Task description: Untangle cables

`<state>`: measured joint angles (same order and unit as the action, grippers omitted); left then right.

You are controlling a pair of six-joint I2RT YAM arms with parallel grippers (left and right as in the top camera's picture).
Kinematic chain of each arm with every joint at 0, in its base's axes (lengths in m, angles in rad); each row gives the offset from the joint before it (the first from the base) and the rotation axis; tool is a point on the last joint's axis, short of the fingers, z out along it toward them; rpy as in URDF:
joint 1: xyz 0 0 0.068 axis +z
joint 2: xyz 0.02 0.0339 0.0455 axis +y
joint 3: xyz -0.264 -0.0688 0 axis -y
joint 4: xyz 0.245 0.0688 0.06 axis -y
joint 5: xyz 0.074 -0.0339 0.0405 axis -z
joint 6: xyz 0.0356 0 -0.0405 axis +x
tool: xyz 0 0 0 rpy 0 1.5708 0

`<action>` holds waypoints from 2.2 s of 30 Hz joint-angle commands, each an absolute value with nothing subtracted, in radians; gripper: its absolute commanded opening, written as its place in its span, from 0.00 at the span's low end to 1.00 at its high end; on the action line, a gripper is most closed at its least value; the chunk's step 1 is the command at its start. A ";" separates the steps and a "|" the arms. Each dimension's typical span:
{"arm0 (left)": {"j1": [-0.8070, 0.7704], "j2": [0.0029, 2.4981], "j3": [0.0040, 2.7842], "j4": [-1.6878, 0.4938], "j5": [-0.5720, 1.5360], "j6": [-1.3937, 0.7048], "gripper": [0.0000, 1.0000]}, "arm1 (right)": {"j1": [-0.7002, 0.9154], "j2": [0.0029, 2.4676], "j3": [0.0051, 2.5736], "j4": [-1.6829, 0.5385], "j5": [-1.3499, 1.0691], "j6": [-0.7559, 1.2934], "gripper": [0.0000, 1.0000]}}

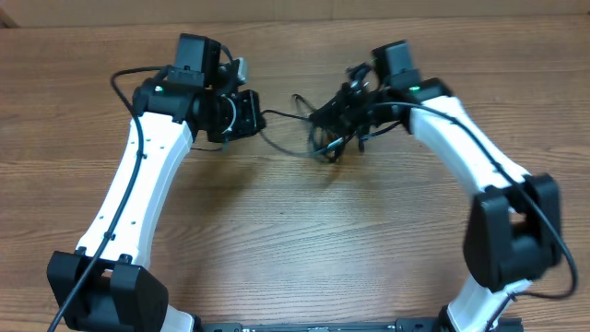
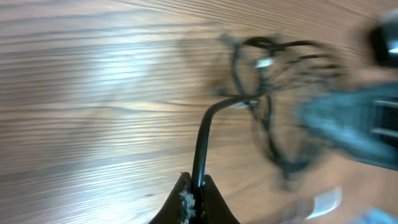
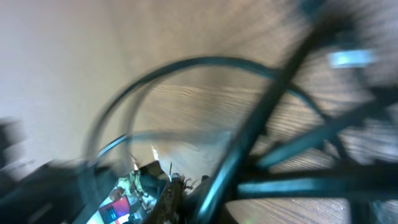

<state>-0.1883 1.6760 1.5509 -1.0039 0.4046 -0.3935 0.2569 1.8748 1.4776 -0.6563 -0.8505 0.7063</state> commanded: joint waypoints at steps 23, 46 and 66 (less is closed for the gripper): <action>-0.213 1.674 1.494 -0.946 0.596 -0.437 0.84 | 0.210 1.656 1.479 -0.908 -0.607 0.527 0.04; -0.340 1.917 1.493 -0.409 0.935 -0.768 0.72 | 0.292 1.657 1.478 -0.930 -0.637 0.414 0.04; -0.412 1.925 1.493 -0.406 0.810 -0.921 0.04 | 0.284 1.657 1.478 -0.907 -0.619 0.440 0.04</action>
<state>-0.3981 1.9148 1.4925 -0.4030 0.8509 -0.9123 0.2886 1.6711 1.4708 -0.9195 -0.6167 0.4217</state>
